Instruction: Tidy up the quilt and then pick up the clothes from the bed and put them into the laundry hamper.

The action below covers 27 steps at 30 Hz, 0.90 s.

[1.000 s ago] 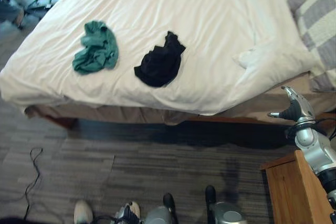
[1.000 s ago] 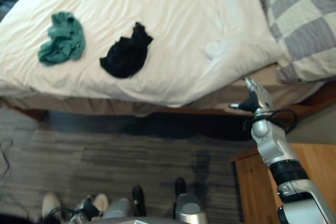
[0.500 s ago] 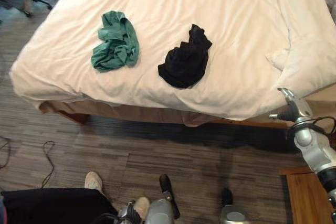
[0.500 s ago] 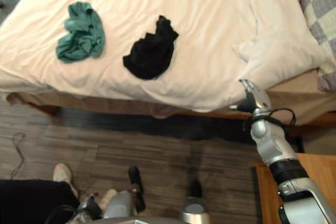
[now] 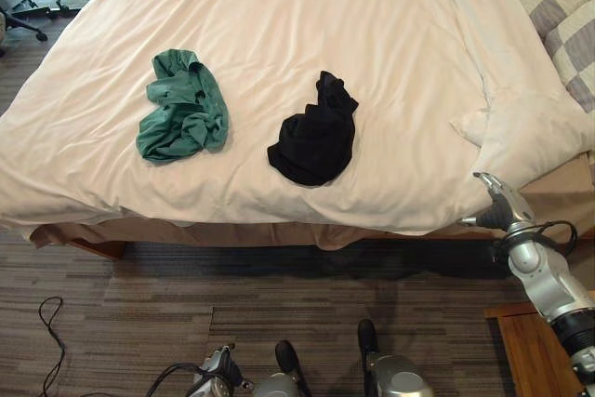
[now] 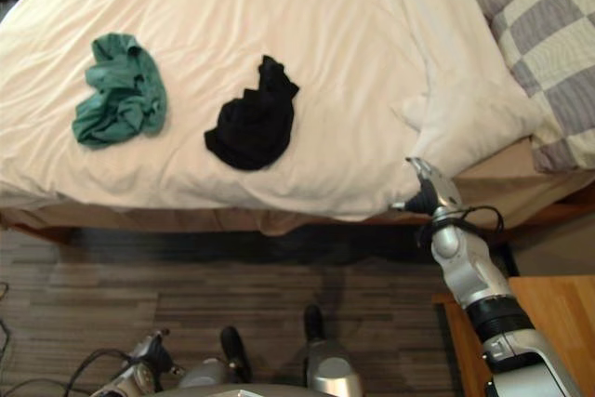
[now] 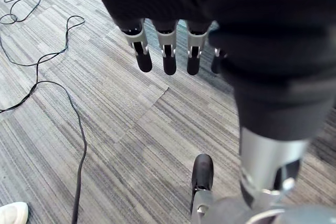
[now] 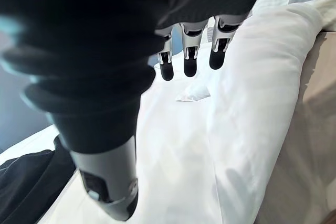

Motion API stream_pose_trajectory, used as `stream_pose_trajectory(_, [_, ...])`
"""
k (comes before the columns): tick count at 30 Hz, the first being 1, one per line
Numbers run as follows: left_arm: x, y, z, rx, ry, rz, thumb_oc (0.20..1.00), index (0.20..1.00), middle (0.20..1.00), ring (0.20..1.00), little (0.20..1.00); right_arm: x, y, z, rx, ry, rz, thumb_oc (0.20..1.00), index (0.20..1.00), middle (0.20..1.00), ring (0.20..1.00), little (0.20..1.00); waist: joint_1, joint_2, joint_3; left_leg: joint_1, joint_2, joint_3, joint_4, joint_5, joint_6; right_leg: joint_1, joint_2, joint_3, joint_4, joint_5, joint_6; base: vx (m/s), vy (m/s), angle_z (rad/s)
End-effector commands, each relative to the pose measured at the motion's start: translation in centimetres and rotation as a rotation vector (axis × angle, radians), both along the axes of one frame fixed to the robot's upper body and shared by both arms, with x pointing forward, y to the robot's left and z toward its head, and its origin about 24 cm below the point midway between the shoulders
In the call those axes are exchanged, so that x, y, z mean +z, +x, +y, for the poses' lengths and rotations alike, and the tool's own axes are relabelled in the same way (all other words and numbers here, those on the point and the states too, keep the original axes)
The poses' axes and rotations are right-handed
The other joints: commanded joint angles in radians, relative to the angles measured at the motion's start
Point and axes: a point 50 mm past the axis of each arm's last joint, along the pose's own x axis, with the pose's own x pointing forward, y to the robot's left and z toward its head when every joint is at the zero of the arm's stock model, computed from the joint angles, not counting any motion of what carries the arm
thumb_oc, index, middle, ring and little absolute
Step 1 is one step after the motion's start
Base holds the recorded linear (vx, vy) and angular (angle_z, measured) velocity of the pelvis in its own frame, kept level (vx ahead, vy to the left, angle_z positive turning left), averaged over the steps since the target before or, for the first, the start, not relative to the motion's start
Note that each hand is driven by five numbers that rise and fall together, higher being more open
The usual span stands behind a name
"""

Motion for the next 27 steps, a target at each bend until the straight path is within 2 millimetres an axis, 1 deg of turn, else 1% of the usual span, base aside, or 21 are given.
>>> stream_pose_trajectory(1, [-0.4, -2.0, 0.8, 0.174, 0.009, 0.018, 1.0, 1.0, 1.0, 1.0, 1.0, 3.1, -2.1, -1.5, -0.008, -0.021, -0.147, 1.0, 1.0, 1.0, 1.0, 1.0, 0.05, -0.012, 0.04, 0.057, 0.04, -0.133, 0.002, -0.156, -0.046, -0.097, -0.068, -0.135, 0.29, -0.258, 0.071, -0.08, 0.089, -0.01])
stream_pose_trajectory(2, [-0.1, -1.6, 1.2, 0.163, 0.018, 0.003, 1.0, 1.0, 1.0, 1.0, 1.0, 2.9, -2.1, -1.4, -0.007, -0.012, -0.152, 1.0, 1.0, 1.0, 1.0, 1.0, 0.049, -0.015, 0.037, 0.05, 0.034, -0.128, 0.002, -0.164, -0.043, -0.102, -0.056, -0.114, 0.289, -0.26, 0.071, -0.07, 0.083, 0.11])
stream_pose_trajectory(5, [0.0, -1.4, 1.3, 0.123, 0.024, 0.002, 1.0, 1.0, 1.0, 1.0, 1.0, 2.4, -1.6, -0.6, 0.02, 0.001, -0.139, 1.0, 1.0, 1.0, 1.0, 1.0, 0.061, -0.026, 0.022, 0.061, 0.017, -0.101, 0.002, -0.182, -0.033, -0.083, -0.064, -0.118, 0.274, -0.254, 0.079, -0.02, 0.075, -0.07])
stream_pose_trajectory(8, [-0.1, -2.0, 1.8, 0.117, 0.039, 0.029, 1.0, 1.0, 1.0, 1.0, 1.0, 2.6, -1.2, -0.3, 0.034, -0.006, -0.141, 1.0, 1.0, 1.0, 1.0, 1.0, 0.053, -0.027, 0.021, 0.071, 0.023, -0.08, 0.002, -0.189, -0.027, -0.114, -0.059, -0.095, 0.323, -0.24, 0.101, 0.04, -0.001, -0.35])
stream_pose_trajectory(10, [-0.1, -2.1, 1.8, 0.112, 0.043, 0.036, 1.0, 1.0, 1.0, 1.0, 1.0, 2.8, -1.0, -0.1, 0.04, -0.007, -0.152, 1.0, 1.0, 1.0, 1.0, 1.0, 0.053, -0.026, 0.022, 0.077, 0.023, -0.071, 0.002, -0.192, -0.028, -0.12, -0.063, -0.102, 0.321, -0.234, 0.102, 0.09, -0.033, -0.16])
stream_pose_trajectory(11, [-0.2, -2.3, 1.8, 0.102, 0.047, 0.047, 1.0, 1.0, 1.0, 1.0, 1.0, 3.2, -0.8, 0.2, 0.057, -0.013, -0.162, 1.0, 1.0, 1.0, 1.0, 1.0, 0.052, -0.03, 0.018, 0.083, 0.022, -0.058, 0.002, -0.197, -0.031, -0.115, -0.073, -0.125, 0.281, -0.221, 0.099, 0.17, -0.111, -0.14])
stream_pose_trajectory(12, [-0.2, -2.2, 1.8, 0.079, 0.052, 0.058, 1.0, 1.0, 1.0, 1.0, 1.0, 3.7, -0.4, 0.6, 0.072, -0.023, -0.179, 1.0, 1.0, 1.0, 1.0, 1.0, 0.048, -0.032, 0.017, 0.094, 0.025, -0.041, 0.002, -0.203, -0.041, -0.145, -0.087, -0.173, 0.205, -0.184, 0.103, 0.25, -0.168, -0.26])
stream_pose_trajectory(13, [-0.2, -2.1, 1.7, 0.071, 0.049, 0.059, 1.0, 1.0, 1.0, 1.0, 1.0, 4.0, -0.3, 0.7, 0.078, -0.031, -0.187, 1.0, 1.0, 1.0, 1.0, 1.0, 0.042, -0.031, 0.016, 0.107, 0.029, -0.032, 0.002, -0.208, -0.047, -0.161, -0.091, -0.191, 0.167, -0.167, 0.106, 0.2, -0.135, -0.36])
stream_pose_trajectory(14, [-0.2, -2.1, 1.7, 0.071, 0.048, 0.06, 1.0, 1.0, 1.0, 1.0, 1.0, 4.0, -0.3, 0.7, 0.078, -0.032, -0.187, 1.0, 1.0, 1.0, 1.0, 1.0, 0.041, -0.028, 0.016, 0.11, 0.032, -0.032, 0.002, -0.213, -0.048, -0.156, -0.088, -0.192, 0.163, -0.167, 0.107, 0.33, -0.147, -0.54])
stream_pose_trajectory(15, [-0.2, -2.5, 1.9, 0.045, 0.055, 0.08, 1.0, 1.0, 1.0, 1.0, 1.0, 4.4, -0.3, 0.6, 0.089, -0.056, -0.195, 1.0, 1.0, 1.0, 1.0, 1.0, 0.033, -0.031, 0.006, 0.147, 0.036, -0.013, 0.002, -0.235, -0.059, -0.155, -0.097, -0.201, 0.116, -0.162, 0.11, 0.37, -0.144, -0.49])
stream_pose_trajectory(17, [-0.2, -2.5, 1.9, 0.036, 0.057, 0.082, 1.0, 1.0, 1.0, 1.0, 1.0, 4.5, -0.3, 0.7, 0.099, -0.064, -0.198, 1.0, 1.0, 1.0, 1.0, 1.0, 0.032, -0.032, 0.003, 0.171, 0.039, -0.004, 0.013, -0.243, -0.064, -0.14, -0.097, -0.197, 0.117, -0.161, 0.101, 0.36, -0.167, -0.32])
stream_pose_trajectory(18, [-0.2, -2.5, 2.1, 0.035, 0.065, 0.086, 1.0, 1.0, 1.0, 1.0, 1.0, 5.2, -0.2, 1.0, 0.122, -0.072, -0.213, 1.0, 1.0, 1.0, 1.0, 1.0, 0.024, -0.029, -0.007, 0.168, 0.071, 0.002, 0.121, -0.25, -0.085, -0.112, -0.074, -0.189, 0.11, -0.17, 0.082, 0.23, -0.137, -0.15])
stream_pose_trajectory(19, [-0.2, -2.5, 2.1, 0.035, 0.065, 0.086, 1.0, 1.0, 1.0, 1.0, 1.0, 5.2, -0.2, 1.0, 0.122, -0.072, -0.213, 1.0, 1.0, 1.0, 1.0, 1.0, 0.023, -0.028, -0.006, 0.166, 0.074, 0.002, 0.127, -0.253, -0.086, -0.111, -0.072, -0.19, 0.108, -0.17, 0.081, 0.45, -0.301, -0.31])
stream_pose_trajectory(20, [-0.1, -2.1, 2.1, 0.047, 0.063, 0.069, 1.0, 1.0, 1.0, 1.0, 1.0, 5.8, 0.0, 1.2, 0.139, -0.069, -0.228, 1.0, 1.0, 1.0, 1.0, 1.0, 0.031, -0.025, -0.001, 0.125, 0.13, -0.016, 0.302, -0.163, -0.119, -0.055, -0.03, -0.191, 0.086, -0.193, 0.041, 0.22, -0.179, -0.25])
stream_pose_trajectory(21, [-0.1, -2.1, 2.1, 0.047, 0.063, 0.069, 1.0, 1.0, 1.0, 1.0, 1.0, 5.8, 0.0, 1.2, 0.139, -0.069, -0.229, 1.0, 1.0, 1.0, 1.0, 1.0, 0.03, -0.023, 0.0, 0.122, 0.136, -0.019, 0.309, -0.166, -0.122, -0.052, -0.026, -0.193, 0.084, -0.193, 0.039, 0.41, -0.346, -0.35])
stream_pose_trajectory(22, [0.2, -1.0, 2.1, 0.05, 0.065, 0.033, 1.0, 1.0, 1.0, 1.0, 1.0, 6.1, 0.1, 1.2, 0.139, -0.062, -0.236, 1.0, 1.0, 1.0, 1.0, 1.0, 0.047, -0.039, 0.028, 0.041, 0.169, -0.088, 0.519, -0.077, -0.129, 0.004, -0.002, -0.19, 0.066, -0.213, -0.005, 0.25, -0.245, -0.45])
stream_pose_trajectory(23, [0.4, -0.3, 2.1, 0.055, 0.069, 0.004, 1.0, 1.0, 1.0, 1.0, 1.0, 6.4, 0.2, 1.1, 0.135, -0.065, -0.243, 1.0, 1.0, 1.0, 1.0, 1.0, 0.06, -0.057, 0.049, -0.015, 0.148, -0.126, 0.594, -0.089, -0.113, 0.027, -0.008, -0.187, 0.061, -0.22, -0.017, 0.25, -0.234, -0.46])
stream_pose_trajectory(24, [0.5, -0.3, 2.1, 0.055, 0.069, 0.003, 1.0, 1.0, 1.0, 1.0, 1.0, 6.4, 0.2, 1.1, 0.134, -0.065, -0.243, 1.0, 1.0, 1.0, 1.0, 1.0, 0.057, -0.056, 0.049, -0.021, 0.15, -0.131, 0.602, -0.092, -0.112, 0.026, -0.007, -0.191, 0.061, -0.221, -0.017, 0.25, -0.064, -0.52])
stream_pose_trajectory(25, [0.6, 0.2, 2.0, 0.077, 0.06, -0.025, 1.0, 1.0, 1.0, 1.0, 1.0, 6.7, 0.4, 1.4, 0.145, -0.06, -0.246, 1.0, 1.0, 1.0, 1.0, 1.0, 0.076, -0.079, 0.052, -0.129, 0.068, -0.179, 0.597, -0.177, -0.083, 0.054, -0.018, -0.151, 0.049, -0.23, -0.011, 0.18, 0.004, -0.31])
stream_pose_trajectory(26, [0.6, 0.2, 2.0, 0.078, 0.061, -0.026, 1.0, 1.0, 1.0, 1.0, 1.0, 6.7, 0.4, 1.4, 0.145, -0.059, -0.246, 1.0, 1.0, 1.0, 1.0, 1.0, 0.075, -0.082, 0.049, -0.133, 0.064, -0.178, 0.595, -0.173, -0.08, 0.05, -0.022, -0.151, 0.049, -0.228, -0.01, 0.31, 0.045, -0.23])
stream_pose_trajectory(27, [0.6, 0.2, 1.9, 0.092, 0.054, -0.037, 1.0, 1.0, 1.0, 1.0, 1.0, 6.8, 0.5, 1.5, 0.151, -0.061, -0.241, 1.0, 1.0, 1.0, 1.0, 1.0, 0.083, -0.08, 0.043, -0.154, 0.032, -0.181, 0.526, -0.214, -0.068, 0.063, -0.02, -0.136, 0.042, -0.238, 0.0, 0.23, 0.111, -0.14])
